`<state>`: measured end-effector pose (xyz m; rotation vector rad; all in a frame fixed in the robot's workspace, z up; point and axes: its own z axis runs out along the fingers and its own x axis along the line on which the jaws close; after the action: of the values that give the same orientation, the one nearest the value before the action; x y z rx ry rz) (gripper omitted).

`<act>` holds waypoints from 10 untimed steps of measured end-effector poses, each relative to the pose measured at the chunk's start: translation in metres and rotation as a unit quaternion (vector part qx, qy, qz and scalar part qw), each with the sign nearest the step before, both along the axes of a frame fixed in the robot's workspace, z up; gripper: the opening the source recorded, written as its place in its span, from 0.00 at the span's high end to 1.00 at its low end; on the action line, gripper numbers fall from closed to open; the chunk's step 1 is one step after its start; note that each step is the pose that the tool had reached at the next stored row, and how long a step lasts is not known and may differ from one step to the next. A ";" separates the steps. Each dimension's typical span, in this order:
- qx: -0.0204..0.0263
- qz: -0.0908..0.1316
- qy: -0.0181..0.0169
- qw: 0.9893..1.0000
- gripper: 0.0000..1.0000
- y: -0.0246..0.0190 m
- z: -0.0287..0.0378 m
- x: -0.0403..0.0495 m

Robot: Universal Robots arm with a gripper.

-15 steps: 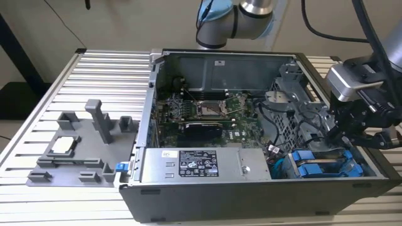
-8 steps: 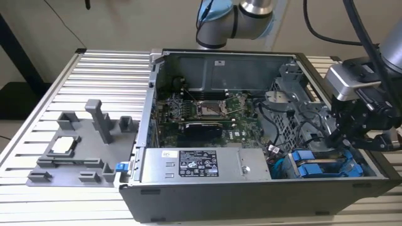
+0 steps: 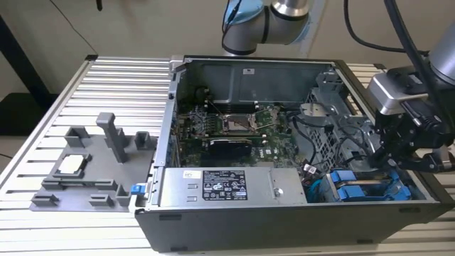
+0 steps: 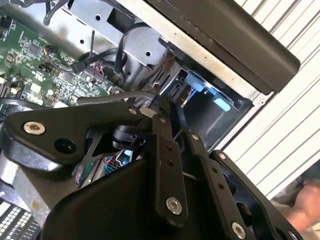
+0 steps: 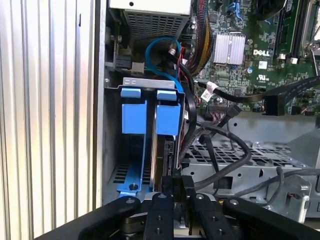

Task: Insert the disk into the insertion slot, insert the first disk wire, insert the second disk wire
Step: 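Insert the first disk wire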

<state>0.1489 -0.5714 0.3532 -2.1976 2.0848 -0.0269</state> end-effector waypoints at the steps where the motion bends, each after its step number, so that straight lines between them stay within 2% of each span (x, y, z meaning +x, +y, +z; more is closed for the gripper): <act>1: 0.000 -0.003 0.000 1.000 0.81 0.0000 -0.0008 0.0000; 10: 0.000 -0.028 0.000 1.000 0.81 -0.0001 -0.0083 0.0019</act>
<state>0.1508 -0.5715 0.3449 -2.1393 2.1459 -0.0324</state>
